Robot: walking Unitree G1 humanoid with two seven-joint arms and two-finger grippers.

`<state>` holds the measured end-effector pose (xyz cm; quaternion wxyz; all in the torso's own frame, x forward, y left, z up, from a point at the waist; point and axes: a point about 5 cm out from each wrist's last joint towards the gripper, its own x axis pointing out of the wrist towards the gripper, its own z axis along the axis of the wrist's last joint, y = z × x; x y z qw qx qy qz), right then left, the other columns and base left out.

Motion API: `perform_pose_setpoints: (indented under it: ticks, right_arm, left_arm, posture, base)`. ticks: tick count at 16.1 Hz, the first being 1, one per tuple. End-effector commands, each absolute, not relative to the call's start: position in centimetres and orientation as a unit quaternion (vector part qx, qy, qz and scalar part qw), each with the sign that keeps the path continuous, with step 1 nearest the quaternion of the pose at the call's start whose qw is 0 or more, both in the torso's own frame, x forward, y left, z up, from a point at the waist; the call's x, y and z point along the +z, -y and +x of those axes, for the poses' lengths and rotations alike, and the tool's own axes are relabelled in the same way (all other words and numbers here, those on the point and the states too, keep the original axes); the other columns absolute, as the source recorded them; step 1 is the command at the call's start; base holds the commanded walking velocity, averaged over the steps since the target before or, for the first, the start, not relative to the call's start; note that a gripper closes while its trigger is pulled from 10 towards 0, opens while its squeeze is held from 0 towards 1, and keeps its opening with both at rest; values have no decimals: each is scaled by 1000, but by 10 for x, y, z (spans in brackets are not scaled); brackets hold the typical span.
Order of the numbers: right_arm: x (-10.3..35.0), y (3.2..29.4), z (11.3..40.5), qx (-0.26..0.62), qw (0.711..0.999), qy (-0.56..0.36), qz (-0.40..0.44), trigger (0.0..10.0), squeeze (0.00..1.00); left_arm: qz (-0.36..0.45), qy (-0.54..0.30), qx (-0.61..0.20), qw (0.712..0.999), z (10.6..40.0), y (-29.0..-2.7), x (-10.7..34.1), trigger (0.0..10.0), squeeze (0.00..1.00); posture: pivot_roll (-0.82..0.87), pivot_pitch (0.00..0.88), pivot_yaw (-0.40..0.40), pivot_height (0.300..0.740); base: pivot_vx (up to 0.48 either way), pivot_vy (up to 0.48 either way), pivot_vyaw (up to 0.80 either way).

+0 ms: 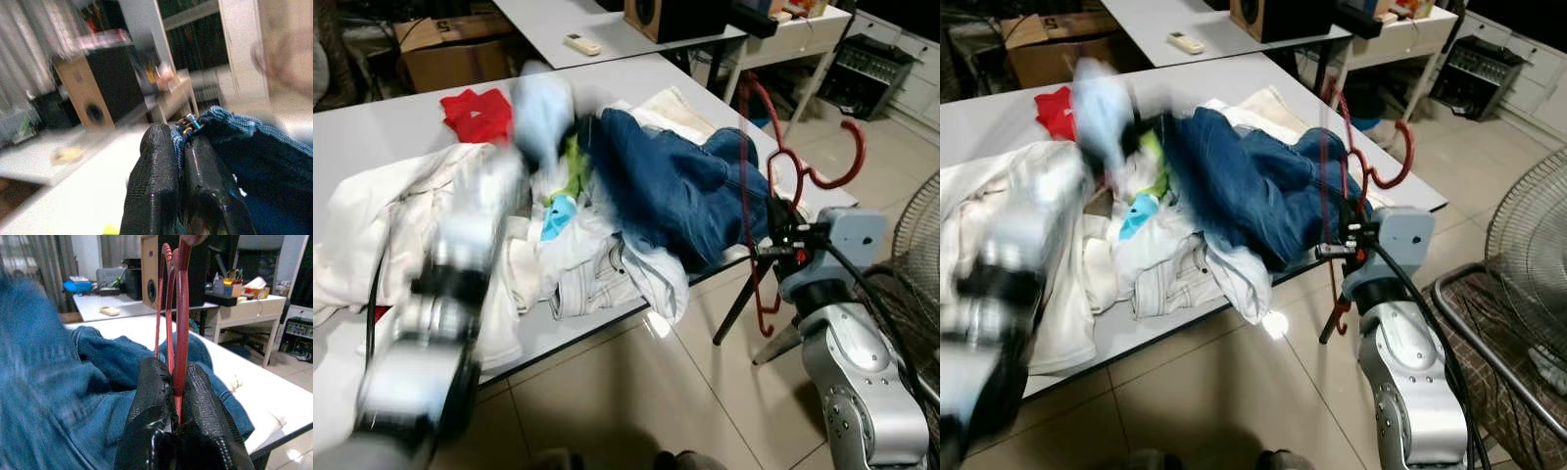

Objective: Hang hanger

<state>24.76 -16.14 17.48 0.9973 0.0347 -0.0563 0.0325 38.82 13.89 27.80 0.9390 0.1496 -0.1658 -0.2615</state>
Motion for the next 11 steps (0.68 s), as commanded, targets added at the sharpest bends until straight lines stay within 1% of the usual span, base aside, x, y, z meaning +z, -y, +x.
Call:
perform_pose_setpoints:
  ticks: [1,2,3,4,6,7,8,10,11]
  right_arm:
    - [176,163,250,28,997,65,42,10000,0]
    - [179,162,250,31,996,76,48,10000,0]
    - [181,161,250,34,995,81,51,10000,0]
    - [184,158,249,43,993,92,58,10000,0]
    - [189,151,247,73,989,109,71,10000,0]
    - [200,143,241,131,976,128,115,10000,0]
    - [205,141,236,167,969,130,128,10000,0]
    - [209,137,227,226,958,121,126,10000,0]
    - [211,135,215,289,943,104,126,10000,0]
  left_arm:
    - [131,218,-211,944,394,-151,319,0,0]
    - [127,268,-167,940,393,-161,365,0,0]
    - [128,291,-147,937,391,-166,384,0,0]
    - [145,323,-124,927,384,-171,413,0,0]
    - [181,342,-105,916,378,-173,435,0,0]
    - [232,346,-87,905,376,-169,441,0,0]
    - [265,326,-106,901,379,-161,432,0,0]
    - [276,273,-156,908,389,-147,405,0,0]
    - [309,187,-215,907,399,-133,360,0,0]
  posture:
    - [-3,14,-10,740]
    - [0,8,2,740]
    - [2,5,7,740]
    - [5,1,14,740]
    - [8,0,29,740]
    - [12,0,38,740]
    - [12,0,38,740]
    - [11,0,41,740]
    - [2,4,44,740]
  base:
    - [0,0,0]
    - [0,0,0]
    - [0,0,0]
    - [0,0,0]
    - [0,0,0]
    - [0,0,0]
    - [0,0,0]
    - [0,0,0]
    - [0,0,0]
